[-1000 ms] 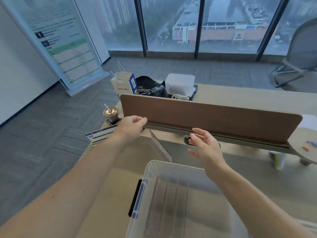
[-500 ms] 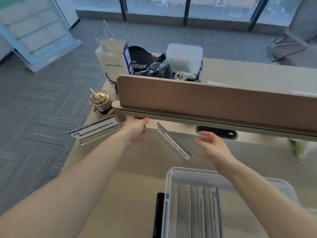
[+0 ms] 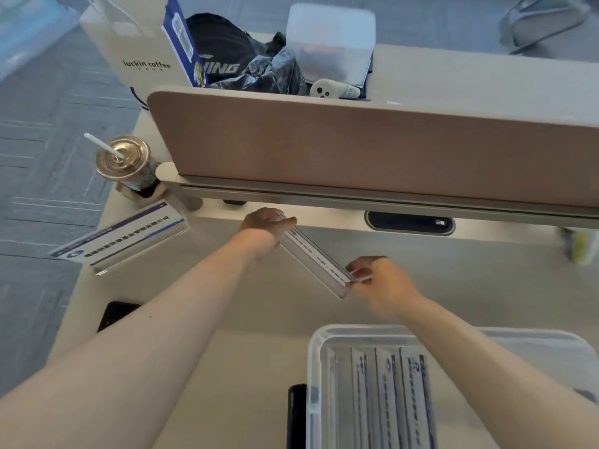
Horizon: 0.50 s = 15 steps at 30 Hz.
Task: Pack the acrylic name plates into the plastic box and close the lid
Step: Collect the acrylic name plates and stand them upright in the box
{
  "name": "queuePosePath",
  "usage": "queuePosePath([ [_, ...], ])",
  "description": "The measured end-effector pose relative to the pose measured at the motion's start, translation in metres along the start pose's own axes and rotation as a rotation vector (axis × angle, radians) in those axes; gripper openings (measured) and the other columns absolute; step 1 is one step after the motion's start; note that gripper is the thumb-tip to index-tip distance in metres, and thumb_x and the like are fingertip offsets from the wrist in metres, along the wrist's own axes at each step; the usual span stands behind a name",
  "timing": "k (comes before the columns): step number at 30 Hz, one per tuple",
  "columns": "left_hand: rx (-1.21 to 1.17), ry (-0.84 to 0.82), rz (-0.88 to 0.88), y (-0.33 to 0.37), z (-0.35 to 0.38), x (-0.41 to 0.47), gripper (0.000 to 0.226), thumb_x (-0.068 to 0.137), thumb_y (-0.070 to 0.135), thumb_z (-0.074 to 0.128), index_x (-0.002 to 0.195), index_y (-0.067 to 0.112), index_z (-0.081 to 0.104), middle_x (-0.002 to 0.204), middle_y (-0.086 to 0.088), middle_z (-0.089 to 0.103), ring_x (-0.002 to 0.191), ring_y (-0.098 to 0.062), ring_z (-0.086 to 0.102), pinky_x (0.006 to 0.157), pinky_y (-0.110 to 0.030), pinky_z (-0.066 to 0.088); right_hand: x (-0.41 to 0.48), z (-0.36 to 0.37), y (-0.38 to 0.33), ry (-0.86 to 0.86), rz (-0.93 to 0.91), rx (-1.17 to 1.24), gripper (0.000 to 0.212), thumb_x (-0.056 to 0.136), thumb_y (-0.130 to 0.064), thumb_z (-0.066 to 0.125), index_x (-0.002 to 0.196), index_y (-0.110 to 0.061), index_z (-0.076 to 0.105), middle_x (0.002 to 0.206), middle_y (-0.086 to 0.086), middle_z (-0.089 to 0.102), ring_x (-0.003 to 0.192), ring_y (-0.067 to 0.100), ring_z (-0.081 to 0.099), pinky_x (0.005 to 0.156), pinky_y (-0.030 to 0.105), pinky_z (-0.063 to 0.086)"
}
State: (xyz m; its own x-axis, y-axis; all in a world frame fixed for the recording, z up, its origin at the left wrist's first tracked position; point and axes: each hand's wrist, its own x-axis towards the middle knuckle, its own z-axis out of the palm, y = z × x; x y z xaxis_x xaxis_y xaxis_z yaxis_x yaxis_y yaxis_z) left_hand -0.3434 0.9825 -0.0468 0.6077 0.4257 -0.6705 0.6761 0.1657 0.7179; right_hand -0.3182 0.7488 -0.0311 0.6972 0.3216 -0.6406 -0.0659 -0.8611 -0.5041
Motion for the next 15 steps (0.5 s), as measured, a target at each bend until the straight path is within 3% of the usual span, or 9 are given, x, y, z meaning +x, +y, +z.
queuePosePath([
  [4,-0.041,0.062,0.041,-0.020,-0.007,-0.005,0.016,0.087,0.016,0.080,0.089,0.019,0.064,0.092,0.000,0.067,0.092,-0.022,0.060,0.096,-0.036,0.053,0.008,-0.007,0.005,0.115,-0.064,-0.092,0.024,0.098,-0.021,0.062,0.120,-0.017,0.070,0.115,0.006,0.071,0.097,0.021,0.061,0.086,0.027,0.051],
  [7,-0.046,0.118,0.046,-0.037,-0.016,-0.013,0.020,0.081,0.023,0.086,0.085,0.014,0.068,0.085,-0.006,0.072,0.084,-0.022,0.061,0.091,-0.039,0.056,0.015,-0.013,0.008,0.189,-0.108,-0.159,0.021,0.099,-0.023,0.061,0.116,-0.019,0.071,0.113,0.009,0.072,0.099,0.024,0.062,0.085,0.028,0.049],
  [9,0.044,0.126,0.063,-0.046,-0.020,-0.017,0.033,0.070,0.034,0.092,0.088,0.016,0.071,0.090,-0.005,0.075,0.081,-0.020,0.066,0.086,-0.035,0.058,0.021,-0.015,0.011,0.208,-0.107,-0.146,0.020,0.098,-0.024,0.063,0.115,-0.021,0.072,0.114,0.011,0.071,0.106,0.028,0.064,0.091,0.033,0.052],
  [11,0.168,0.083,0.142,-0.053,-0.021,-0.021,0.036,0.067,0.030,0.095,0.093,0.020,0.071,0.095,-0.001,0.075,0.087,-0.014,0.069,0.077,-0.026,0.053,0.024,-0.016,0.012,0.219,-0.092,-0.110,0.022,0.097,-0.024,0.064,0.118,-0.021,0.071,0.117,0.012,0.069,0.108,0.029,0.065,0.092,0.033,0.051],
  [15,0.475,0.099,0.411,-0.052,-0.018,-0.024,0.018,0.081,0.012,0.085,0.091,0.022,0.075,0.092,-0.006,0.077,0.089,-0.022,0.073,0.075,-0.018,0.051,0.020,-0.014,0.013,0.248,-0.127,-0.167,0.023,0.099,-0.023,0.061,0.120,-0.021,0.071,0.117,0.013,0.069,0.110,0.031,0.061,0.091,0.035,0.051],
])
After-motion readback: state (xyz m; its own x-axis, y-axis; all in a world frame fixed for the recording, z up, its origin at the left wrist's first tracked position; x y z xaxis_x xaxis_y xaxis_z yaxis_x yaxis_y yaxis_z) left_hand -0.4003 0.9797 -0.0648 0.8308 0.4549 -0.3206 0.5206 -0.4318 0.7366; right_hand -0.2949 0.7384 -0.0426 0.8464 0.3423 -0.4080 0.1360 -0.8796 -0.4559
